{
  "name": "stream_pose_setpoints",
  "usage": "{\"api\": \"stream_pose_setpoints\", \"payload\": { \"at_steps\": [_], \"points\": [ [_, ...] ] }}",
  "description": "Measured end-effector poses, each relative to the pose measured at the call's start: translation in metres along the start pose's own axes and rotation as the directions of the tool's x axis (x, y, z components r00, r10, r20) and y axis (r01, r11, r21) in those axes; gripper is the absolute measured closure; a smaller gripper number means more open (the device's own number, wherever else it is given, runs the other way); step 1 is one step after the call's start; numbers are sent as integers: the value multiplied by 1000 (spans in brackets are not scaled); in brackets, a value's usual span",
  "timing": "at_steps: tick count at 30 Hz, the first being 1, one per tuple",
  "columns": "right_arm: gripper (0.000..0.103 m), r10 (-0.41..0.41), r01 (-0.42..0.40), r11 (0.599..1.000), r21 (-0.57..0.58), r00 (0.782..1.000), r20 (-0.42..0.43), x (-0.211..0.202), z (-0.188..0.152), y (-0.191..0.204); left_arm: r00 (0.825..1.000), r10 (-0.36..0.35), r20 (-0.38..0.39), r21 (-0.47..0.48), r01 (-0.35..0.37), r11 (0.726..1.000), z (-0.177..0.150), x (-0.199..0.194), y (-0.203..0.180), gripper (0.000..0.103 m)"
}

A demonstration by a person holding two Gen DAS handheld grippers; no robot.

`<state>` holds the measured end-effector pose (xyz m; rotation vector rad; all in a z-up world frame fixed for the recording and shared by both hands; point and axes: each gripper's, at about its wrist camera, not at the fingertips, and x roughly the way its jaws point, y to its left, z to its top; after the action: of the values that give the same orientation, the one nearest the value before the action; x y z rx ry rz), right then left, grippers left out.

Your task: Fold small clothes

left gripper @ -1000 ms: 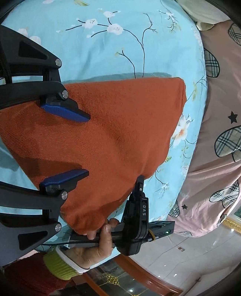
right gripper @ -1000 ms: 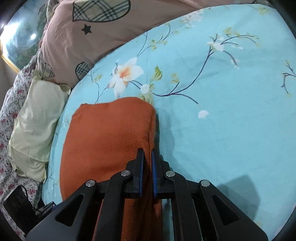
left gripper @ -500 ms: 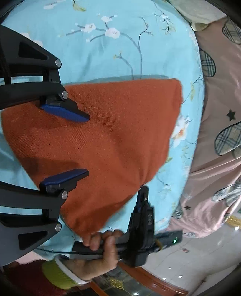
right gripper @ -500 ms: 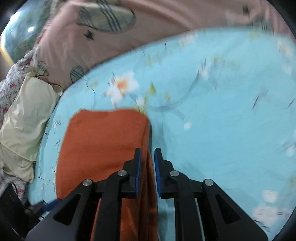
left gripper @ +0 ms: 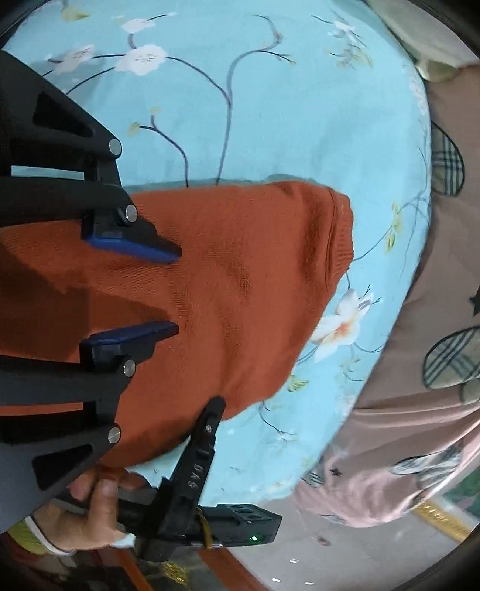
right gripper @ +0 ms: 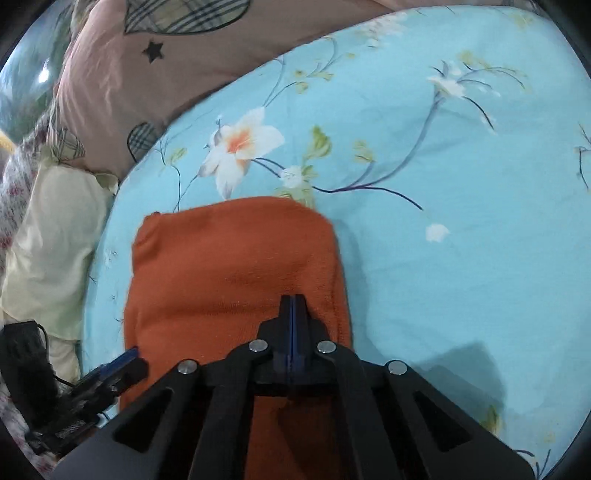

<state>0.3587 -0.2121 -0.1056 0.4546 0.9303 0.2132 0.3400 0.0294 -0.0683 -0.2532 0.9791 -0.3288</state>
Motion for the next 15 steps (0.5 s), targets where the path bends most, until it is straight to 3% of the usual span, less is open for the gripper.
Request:
{"api": "stream_pose_setpoints", "payload": {
  "at_steps": [4,9,11,13,15],
  "points": [
    [100,-17,17,1000,-20,1000,8,-19,-9,7,999,48,23,37,-49,998,-5,-11,-14,69],
    [99,74,-71,994,-87,997,38,-69,-44,23,998,-41,57,61,38,997,-38,-49,-24,69],
    [99,53,-53,989,-135,999,0,-77,-71,28,995,-80,65,99,73,992,-60,-65,-32,68],
    [99,-7,5,991,-135,1000,-14,-78,-96,17,996,-72,49,132,66,989,-84,-74,-39,68],
    [103,8,-6,993,-119,1000,19,-80,-110,5,999,-23,38,149,17,989,-105,-74,-41,68]
  ]
}}
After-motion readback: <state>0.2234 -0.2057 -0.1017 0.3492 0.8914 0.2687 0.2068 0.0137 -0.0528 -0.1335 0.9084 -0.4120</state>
